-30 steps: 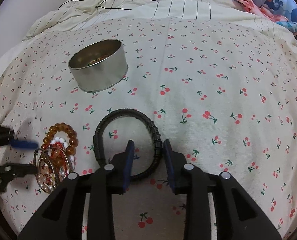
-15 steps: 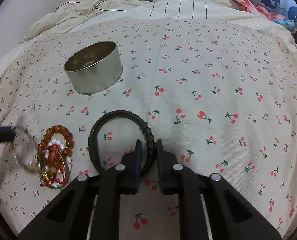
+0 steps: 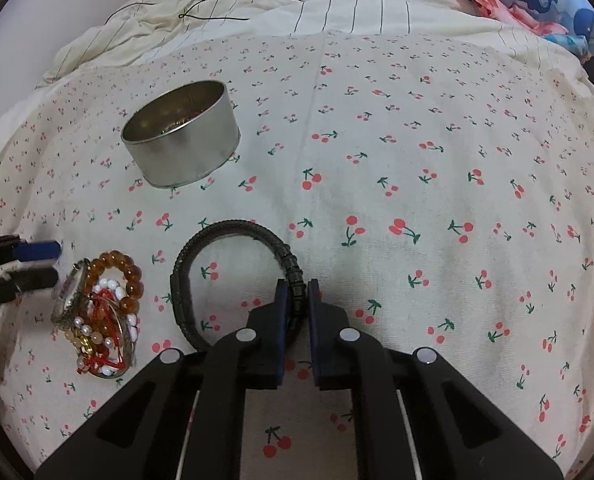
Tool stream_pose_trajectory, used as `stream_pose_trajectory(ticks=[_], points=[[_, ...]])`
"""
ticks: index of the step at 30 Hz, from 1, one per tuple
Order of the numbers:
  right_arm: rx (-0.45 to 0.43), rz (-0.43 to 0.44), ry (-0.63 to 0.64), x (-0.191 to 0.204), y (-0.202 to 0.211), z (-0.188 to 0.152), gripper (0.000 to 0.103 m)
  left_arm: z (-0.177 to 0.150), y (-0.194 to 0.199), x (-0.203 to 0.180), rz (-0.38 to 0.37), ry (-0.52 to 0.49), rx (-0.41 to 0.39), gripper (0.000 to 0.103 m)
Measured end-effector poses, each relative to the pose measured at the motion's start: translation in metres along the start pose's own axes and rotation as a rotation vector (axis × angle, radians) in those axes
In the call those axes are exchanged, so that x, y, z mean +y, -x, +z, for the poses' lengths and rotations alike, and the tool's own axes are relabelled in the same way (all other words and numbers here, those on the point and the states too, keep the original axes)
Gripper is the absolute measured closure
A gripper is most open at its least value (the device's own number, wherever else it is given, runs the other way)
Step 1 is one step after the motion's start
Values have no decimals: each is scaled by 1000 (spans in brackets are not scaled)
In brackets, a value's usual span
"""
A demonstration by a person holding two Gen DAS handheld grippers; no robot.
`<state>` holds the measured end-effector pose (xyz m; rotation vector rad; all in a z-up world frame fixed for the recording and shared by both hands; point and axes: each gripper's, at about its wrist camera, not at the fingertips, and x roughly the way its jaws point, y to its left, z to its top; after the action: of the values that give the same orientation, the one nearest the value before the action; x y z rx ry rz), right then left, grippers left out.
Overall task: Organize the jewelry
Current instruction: 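Grasp the silver wire bangle with the left tool while the right tool holds the black bracelet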
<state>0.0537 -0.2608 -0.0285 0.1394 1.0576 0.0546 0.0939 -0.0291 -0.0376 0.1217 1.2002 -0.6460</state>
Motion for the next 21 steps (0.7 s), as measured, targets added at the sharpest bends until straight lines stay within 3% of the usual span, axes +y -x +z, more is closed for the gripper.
stream_pose_trajectory(ticks=[2, 3, 4, 7, 11, 15, 21], points=[[-2, -1, 2, 0, 0, 0, 92, -3, -4, -14, 53, -93, 19, 78], [-3, -2, 3, 0, 0, 0, 92, -4, -2, -18, 37, -106, 21, 93], [-5, -2, 2, 0, 1, 0, 93, -5, 2, -22, 24, -129, 13, 99], [-18, -1, -4, 0, 3, 0, 93, -4, 16, -29, -17, -143, -37, 101], [-49, 6, -30, -2, 10, 3, 93, 4, 40, -11, -64, -55, -129, 101], [-64, 11, -48, -6, 12, 5, 93, 5, 42, 5, -40, 18, -147, 101], [-90, 51, -81, -9, 17, 8, 93, 9, 50, 33, -83, 150, -201, 101]])
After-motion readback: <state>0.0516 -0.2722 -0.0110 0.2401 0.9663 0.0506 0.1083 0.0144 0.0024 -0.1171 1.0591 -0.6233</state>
